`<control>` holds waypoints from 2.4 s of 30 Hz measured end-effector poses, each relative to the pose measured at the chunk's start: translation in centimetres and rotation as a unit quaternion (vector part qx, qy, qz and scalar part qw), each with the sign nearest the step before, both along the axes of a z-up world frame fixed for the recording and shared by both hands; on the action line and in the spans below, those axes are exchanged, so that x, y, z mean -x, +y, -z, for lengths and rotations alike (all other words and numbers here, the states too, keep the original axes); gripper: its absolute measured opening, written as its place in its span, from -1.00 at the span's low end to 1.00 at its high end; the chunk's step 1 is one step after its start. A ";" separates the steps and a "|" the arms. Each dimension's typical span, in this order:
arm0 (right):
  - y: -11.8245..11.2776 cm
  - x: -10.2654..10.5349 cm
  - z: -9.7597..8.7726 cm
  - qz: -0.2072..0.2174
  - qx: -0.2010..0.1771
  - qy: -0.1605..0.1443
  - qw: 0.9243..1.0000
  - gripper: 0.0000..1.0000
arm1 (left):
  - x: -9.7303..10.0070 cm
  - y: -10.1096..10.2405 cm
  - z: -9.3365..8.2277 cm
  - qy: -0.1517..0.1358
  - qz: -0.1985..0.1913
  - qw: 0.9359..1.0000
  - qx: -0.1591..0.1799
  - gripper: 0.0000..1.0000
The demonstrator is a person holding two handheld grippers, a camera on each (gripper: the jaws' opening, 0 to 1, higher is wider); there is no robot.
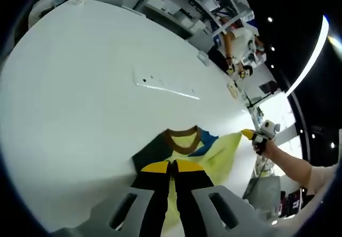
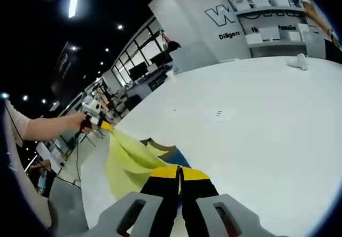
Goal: Fold the garment on the visible template until the final outline fits inside the template.
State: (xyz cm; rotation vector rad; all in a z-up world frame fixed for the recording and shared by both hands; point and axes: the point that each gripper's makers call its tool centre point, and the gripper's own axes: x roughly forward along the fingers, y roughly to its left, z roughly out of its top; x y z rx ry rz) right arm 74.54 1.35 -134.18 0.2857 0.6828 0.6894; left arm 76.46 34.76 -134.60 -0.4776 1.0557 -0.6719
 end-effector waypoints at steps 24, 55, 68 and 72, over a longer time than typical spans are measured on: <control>0.2 -5.0 5.3 0.051 0.023 0.051 0.997 -1.00 | -3.9 0.1 5.4 0.053 -0.065 0.996 0.001 -0.91; 4.1 -5.3 5.8 -0.123 0.173 -0.074 0.974 -0.82 | -5.6 -3.0 4.2 -0.131 0.123 0.980 -0.084 -0.64; 6.0 -5.5 7.6 -0.202 0.214 -0.088 0.952 -0.78 | -5.2 -4.2 4.0 -0.193 0.235 0.943 -0.136 -0.55; 5.8 -5.8 7.9 -0.208 0.220 -0.089 0.949 -0.78 | -5.1 -4.3 5.2 -0.201 0.280 0.924 -0.165 -0.51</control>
